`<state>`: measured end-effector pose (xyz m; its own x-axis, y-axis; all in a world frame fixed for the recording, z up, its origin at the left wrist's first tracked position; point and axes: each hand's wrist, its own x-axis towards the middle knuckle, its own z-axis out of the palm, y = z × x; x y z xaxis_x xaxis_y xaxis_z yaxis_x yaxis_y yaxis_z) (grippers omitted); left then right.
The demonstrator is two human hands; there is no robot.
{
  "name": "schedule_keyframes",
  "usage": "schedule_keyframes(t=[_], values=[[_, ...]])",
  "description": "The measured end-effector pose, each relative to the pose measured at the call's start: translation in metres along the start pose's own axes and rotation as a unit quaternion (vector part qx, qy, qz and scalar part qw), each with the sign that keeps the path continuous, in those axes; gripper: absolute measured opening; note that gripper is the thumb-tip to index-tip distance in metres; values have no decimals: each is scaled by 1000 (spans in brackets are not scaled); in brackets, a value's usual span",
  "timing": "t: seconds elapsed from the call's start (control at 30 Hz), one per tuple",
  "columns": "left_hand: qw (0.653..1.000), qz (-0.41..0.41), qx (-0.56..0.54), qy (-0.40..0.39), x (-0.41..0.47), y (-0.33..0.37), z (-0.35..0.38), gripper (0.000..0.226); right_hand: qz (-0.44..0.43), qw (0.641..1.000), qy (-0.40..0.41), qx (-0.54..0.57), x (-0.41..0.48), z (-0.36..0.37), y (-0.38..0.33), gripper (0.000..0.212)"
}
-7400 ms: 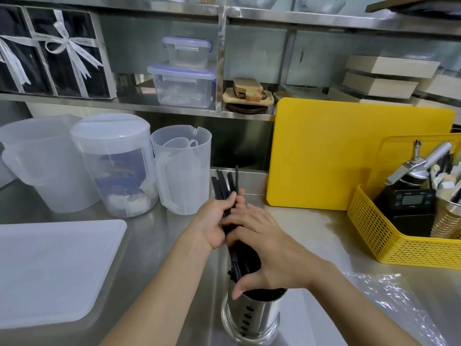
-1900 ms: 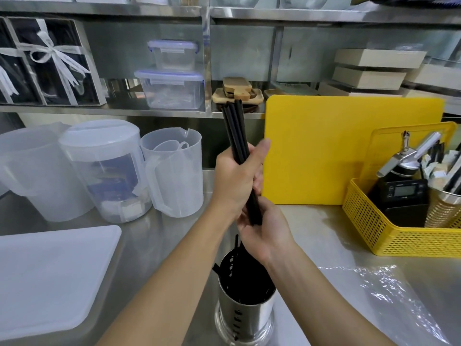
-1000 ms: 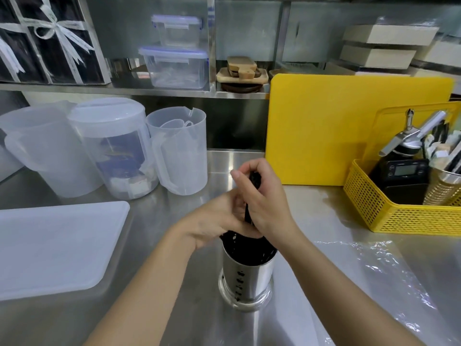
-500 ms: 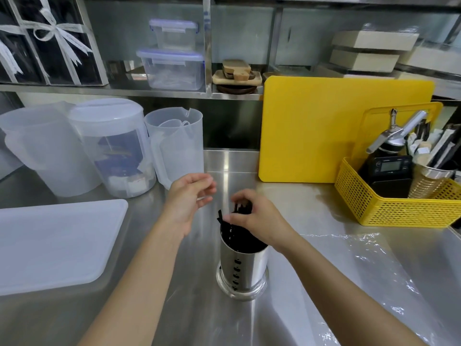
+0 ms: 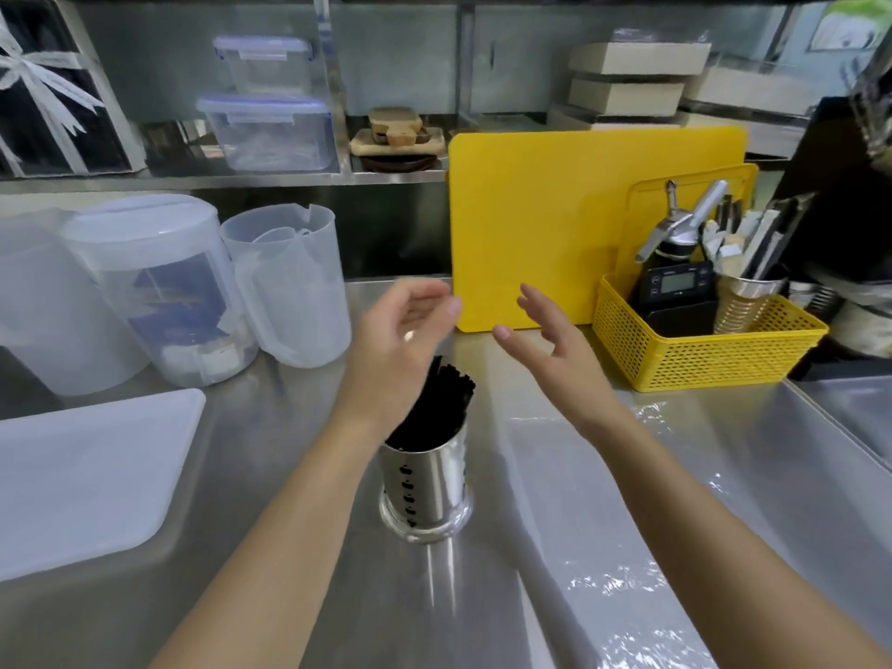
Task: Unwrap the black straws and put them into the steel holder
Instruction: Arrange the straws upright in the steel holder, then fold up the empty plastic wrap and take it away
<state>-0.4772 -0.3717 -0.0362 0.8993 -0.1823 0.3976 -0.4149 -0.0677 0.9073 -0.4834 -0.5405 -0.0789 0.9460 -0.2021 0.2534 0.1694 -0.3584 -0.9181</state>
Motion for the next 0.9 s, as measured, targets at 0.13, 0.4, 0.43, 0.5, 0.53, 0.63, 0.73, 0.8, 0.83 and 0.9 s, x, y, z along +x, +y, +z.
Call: schedule_keyframes(t=[0.13,0.4,0.43,0.5,0.53,0.63,0.73,0.8,0.83,0.9], values=[[984,19,98,-145,-16,-7,58,45,37,999,23,-20,-16,-41,30,73],[900,-52,349,-255,-59,-104,158,77,147,970,30,-193,-64,-122,116,83],[887,-74,374,-261,-66,-118,164,77,172,959,28,-225,-71,-129,130,83],[860,-125,412,-273,-79,-142,174,78,242,930,19,-276,-82,-140,157,86],[846,-151,430,-274,-86,-152,177,80,279,915,17,-290,-88,-144,170,87],[798,-217,489,-278,-102,-172,184,89,344,885,38,-312,-102,-157,198,87],[786,-259,508,-238,-106,-171,190,99,340,873,56,-344,-109,-167,210,69],[807,-296,483,-170,-98,-164,195,110,355,868,63,-343,-106,-173,212,63],[813,-318,465,-145,-93,-159,197,116,370,869,63,-324,-103,-176,211,62],[826,-355,422,-117,-84,-149,199,124,398,873,47,-279,-96,-181,210,58]])
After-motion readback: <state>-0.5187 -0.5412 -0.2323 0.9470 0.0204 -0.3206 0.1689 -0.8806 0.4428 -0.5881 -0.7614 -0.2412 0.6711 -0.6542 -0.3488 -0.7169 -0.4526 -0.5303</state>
